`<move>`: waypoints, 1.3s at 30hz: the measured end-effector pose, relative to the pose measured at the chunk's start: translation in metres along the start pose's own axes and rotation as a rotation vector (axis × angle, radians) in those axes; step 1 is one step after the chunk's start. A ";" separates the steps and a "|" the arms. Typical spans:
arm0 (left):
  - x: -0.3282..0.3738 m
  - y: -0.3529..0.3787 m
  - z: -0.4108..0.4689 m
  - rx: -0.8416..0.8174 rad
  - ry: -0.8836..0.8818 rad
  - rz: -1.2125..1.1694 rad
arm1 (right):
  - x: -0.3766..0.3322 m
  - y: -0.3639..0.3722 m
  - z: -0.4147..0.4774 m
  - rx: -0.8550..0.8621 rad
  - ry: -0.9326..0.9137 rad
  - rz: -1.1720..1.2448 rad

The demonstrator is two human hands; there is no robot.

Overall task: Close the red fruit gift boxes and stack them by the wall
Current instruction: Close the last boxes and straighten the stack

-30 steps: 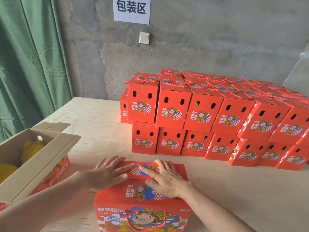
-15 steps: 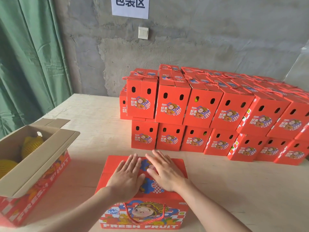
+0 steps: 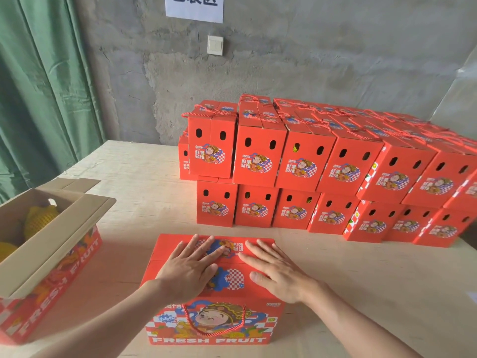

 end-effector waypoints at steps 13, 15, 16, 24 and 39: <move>0.065 0.010 -0.053 0.194 -0.218 -0.132 | -0.001 -0.016 0.030 -0.004 -0.034 -0.106; 0.062 0.014 -0.052 0.216 -0.204 -0.142 | -0.001 -0.016 0.029 0.037 -0.015 -0.073; 0.058 0.012 -0.050 0.206 -0.185 -0.147 | -0.002 -0.017 0.029 0.061 -0.003 -0.058; -0.023 -0.005 0.008 0.063 -0.254 -0.110 | -0.047 0.005 0.033 0.208 0.488 0.011; 0.017 0.000 0.016 0.124 -0.200 -0.246 | -0.077 0.027 0.019 0.202 0.220 0.096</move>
Point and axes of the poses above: each hand's wrist, its own z-axis towards the middle knuckle, its own y-axis out of the palm, x = y × z, the point moved 2 cm from there along z, towards the middle knuckle, and after that the axes turned 5 degrees about -x, right-handed, at the moved point
